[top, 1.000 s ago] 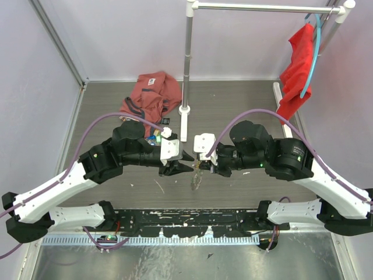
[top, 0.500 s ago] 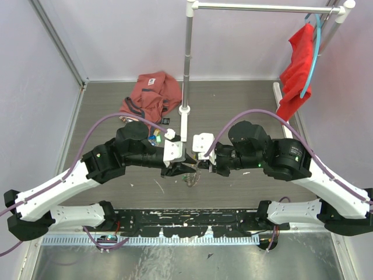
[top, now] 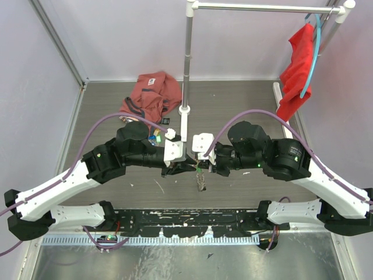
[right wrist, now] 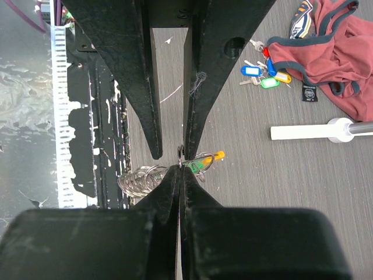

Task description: Put the keys on the keyring

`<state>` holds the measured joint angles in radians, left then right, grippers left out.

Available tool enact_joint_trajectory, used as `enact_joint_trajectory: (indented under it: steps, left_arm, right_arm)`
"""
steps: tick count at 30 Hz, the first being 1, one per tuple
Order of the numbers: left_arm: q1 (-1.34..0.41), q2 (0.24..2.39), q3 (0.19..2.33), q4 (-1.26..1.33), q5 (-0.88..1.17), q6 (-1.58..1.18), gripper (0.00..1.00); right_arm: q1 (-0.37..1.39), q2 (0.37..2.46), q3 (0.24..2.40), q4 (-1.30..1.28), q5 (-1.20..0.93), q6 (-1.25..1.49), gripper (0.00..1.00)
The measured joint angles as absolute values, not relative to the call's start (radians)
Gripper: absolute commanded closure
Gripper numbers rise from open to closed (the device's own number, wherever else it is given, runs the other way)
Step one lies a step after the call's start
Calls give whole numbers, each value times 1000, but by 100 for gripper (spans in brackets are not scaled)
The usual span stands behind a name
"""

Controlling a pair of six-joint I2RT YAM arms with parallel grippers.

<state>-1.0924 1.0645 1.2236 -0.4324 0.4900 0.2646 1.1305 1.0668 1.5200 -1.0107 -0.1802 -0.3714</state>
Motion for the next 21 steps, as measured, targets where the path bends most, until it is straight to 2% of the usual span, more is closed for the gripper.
enact_joint_trajectory:
  steps: [11,18,21]
  left_arm:
    - [-1093,1075,1224,-432,477,265,82]
    - [-1094,1075,1224,-432,469,263,100]
    - [-1094,1074,1224,-432,464,263,100]
  right_arm:
    - [1131,1067,1509,-1010,-181,-371,99]
    - [1131,1067,1507,-1007,-182,-370,99]
    - [1131,1067,1507,-1006,-182,-368,99]
